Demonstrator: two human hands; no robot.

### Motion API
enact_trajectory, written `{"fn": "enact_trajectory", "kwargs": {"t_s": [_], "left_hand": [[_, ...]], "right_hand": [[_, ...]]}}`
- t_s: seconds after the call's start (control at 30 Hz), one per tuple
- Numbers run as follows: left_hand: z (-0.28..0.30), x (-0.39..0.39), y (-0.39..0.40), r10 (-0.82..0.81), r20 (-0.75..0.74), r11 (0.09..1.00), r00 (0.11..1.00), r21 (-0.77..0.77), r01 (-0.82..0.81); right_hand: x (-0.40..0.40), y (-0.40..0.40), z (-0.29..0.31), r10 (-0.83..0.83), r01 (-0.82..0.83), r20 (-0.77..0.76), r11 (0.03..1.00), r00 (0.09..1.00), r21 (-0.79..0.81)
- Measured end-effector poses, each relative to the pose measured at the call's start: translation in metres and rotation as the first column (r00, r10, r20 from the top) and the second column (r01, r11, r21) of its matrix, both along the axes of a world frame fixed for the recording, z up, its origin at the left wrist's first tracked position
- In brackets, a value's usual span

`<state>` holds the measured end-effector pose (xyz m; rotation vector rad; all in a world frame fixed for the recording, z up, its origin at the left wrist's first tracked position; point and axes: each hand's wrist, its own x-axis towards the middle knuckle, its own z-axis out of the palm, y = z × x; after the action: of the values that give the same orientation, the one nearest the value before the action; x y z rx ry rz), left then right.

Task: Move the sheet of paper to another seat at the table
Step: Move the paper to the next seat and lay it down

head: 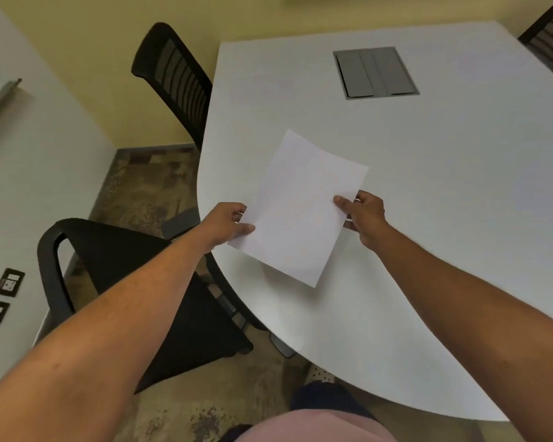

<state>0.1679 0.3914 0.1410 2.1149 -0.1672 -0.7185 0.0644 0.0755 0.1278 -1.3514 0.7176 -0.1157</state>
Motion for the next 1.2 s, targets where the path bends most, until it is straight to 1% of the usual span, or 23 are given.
{"fn": "enact_trajectory", "kwargs": {"t_s": [0.1, 0.27, 0.5, 0.6, 0.73, 0.87, 0.97, 1.1, 1.2], "left_hand": [[-0.006, 0.019, 0.008, -0.057, -0.017, 0.998, 0.998, 0.014, 0.058], [-0.020, 0.047, 0.022, -0.158, -0.040, 0.987, 0.987, 0.011, 0.158], [-0.037, 0.085, 0.053, -0.305, -0.081, 0.952, 0.949, -0.008, 0.305], [-0.041, 0.106, 0.067, -0.327, -0.093, 0.945, 0.940, -0.002, 0.328], [-0.049, 0.126, 0.075, -0.350, -0.104, 0.936, 0.931, 0.008, 0.353], [-0.058, 0.140, 0.070, -0.327, -0.084, 0.943, 0.941, 0.034, 0.331], [-0.073, 0.149, 0.066, -0.306, -0.082, 0.950, 0.948, 0.043, 0.310], [-0.097, 0.155, 0.060, -0.329, -0.060, 0.941, 0.942, 0.067, 0.333], [-0.101, 0.157, 0.049, -0.372, -0.041, 0.922, 0.927, 0.093, 0.375]], "right_hand": [[0.004, 0.013, -0.008, -0.050, 0.051, -0.028, 0.999, 0.998, 0.015], [0.008, 0.042, -0.023, -0.129, 0.129, -0.093, 0.992, 0.987, -0.005], [0.002, 0.097, -0.023, -0.300, 0.298, -0.096, 0.954, 0.949, -0.037], [0.003, 0.122, -0.021, -0.352, 0.352, -0.098, 0.936, 0.931, -0.024], [0.003, 0.148, -0.027, -0.384, 0.387, -0.064, 0.920, 0.921, 0.062], [0.012, 0.154, -0.049, -0.363, 0.369, -0.072, 0.925, 0.929, 0.090], [0.018, 0.155, -0.068, -0.366, 0.368, -0.087, 0.930, 0.927, 0.006], [0.022, 0.162, -0.089, -0.397, 0.383, -0.125, 0.916, 0.909, -0.122], [0.020, 0.177, -0.101, -0.348, 0.289, -0.183, 0.914, 0.920, -0.284]]}}
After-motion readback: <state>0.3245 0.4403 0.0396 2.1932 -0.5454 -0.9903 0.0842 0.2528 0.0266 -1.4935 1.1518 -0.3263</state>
